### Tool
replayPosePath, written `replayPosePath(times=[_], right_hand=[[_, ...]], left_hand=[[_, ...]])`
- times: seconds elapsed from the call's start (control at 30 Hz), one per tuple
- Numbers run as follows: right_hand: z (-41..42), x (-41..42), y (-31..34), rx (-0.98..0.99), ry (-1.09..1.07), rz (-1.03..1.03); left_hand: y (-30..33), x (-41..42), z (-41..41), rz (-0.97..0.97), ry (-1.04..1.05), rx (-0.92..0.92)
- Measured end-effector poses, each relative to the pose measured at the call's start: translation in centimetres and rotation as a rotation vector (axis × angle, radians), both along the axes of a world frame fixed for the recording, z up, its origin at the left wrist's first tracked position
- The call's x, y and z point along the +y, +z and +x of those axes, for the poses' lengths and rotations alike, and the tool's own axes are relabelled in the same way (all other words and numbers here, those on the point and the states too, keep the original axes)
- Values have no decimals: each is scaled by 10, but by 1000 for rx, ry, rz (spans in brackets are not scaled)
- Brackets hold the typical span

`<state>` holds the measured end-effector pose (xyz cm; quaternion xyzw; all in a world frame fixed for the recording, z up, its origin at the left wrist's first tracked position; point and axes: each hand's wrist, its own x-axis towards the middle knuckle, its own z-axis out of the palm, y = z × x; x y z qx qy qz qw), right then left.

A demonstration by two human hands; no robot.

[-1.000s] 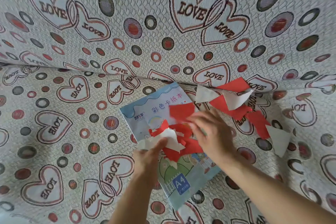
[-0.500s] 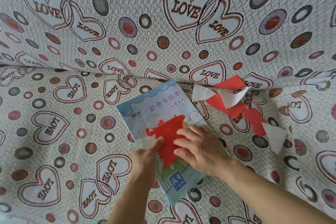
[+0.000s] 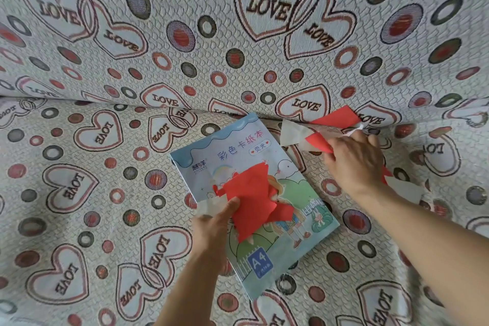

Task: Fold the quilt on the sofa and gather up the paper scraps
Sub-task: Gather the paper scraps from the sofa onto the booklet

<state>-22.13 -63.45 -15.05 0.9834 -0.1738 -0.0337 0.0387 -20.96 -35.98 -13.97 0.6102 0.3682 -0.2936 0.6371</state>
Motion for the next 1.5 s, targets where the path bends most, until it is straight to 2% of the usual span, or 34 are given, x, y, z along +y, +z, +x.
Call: replayPosePath(times=[0.07, 0.2, 0.27, 0.37, 0.47, 0.57, 0.7, 0.87, 0.93, 1.1, 1.27, 1.4, 1.5], right_hand=[[2, -5, 0, -72, -70, 82], [2, 7, 6, -357, -260, 400], [-1, 31, 15, -530, -216, 491], [-4, 70, 26, -659, 49, 510], [-12, 100, 19, -564, 319, 498], [-20, 123, 10, -423, 430, 460], [-25, 137, 4, -335, 393, 464], [-24, 134, 19, -548, 11, 594], [-25, 135, 23, -555, 61, 578], [-34, 146, 15, -330, 339, 501], [-34, 160, 26, -382, 572, 413], [-34, 163, 20, -347, 586, 386], [-31, 157, 15, -300, 486, 356]], left_hand=[[0, 1, 1, -5, -1, 16], [1, 1, 2, -12, 13, 24], [4, 0, 2, -14, 11, 23], [8, 0, 4, -21, 3, 36], [10, 1, 8, -20, -39, 43], [12, 4, 10, -7, -82, 67], [11, 8, 12, -12, -128, 26], [8, 10, 15, -39, -91, 53], [8, 11, 17, -38, -89, 58], [6, 14, 18, -55, -162, 58], [2, 23, 23, -125, -169, 24], [2, 24, 27, -88, -197, 38], [1, 24, 28, -98, -229, 39]])
